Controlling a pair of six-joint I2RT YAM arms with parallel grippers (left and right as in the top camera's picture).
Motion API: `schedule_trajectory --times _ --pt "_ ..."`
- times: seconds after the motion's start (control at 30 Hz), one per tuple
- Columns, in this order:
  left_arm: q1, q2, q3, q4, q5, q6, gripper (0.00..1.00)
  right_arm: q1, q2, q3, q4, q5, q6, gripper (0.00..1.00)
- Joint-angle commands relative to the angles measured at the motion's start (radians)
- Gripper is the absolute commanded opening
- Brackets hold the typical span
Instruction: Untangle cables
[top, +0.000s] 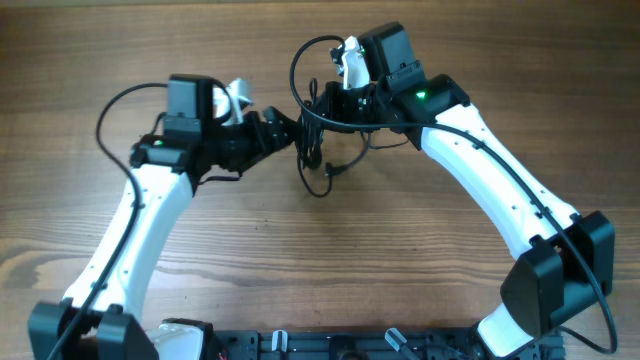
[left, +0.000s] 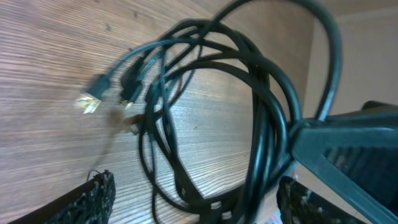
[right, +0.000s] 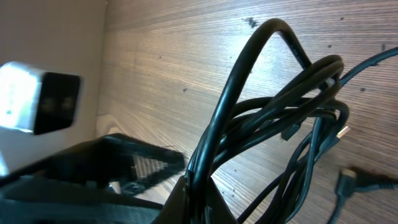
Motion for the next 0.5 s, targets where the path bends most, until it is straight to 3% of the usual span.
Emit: schedule_trajectory --times 0.0,0.07,0.3,0.47 --pt "-0.058 0.068 0.001 0.048 -0.032 -0.002 0.81 -0.002 0.01 0.012 0.006 -0.072 -0.011 0.04" --pt "-0.06 0.085 0.001 0.069 -0.036 -0.003 0.75 -0.002 0.01 0.012 0.006 -0.092 -0.022 0.04" --pt "-0.057 0.097 0.001 0.086 -0.051 0.001 0.37 -0.002 0.01 0.012 0.01 -0.091 -0.027 0.04" --pt "-0.057 0.097 0.001 0.107 -0.051 0.001 0.36 -0.002 0.01 0.012 0.01 -0.147 -0.032 0.04"
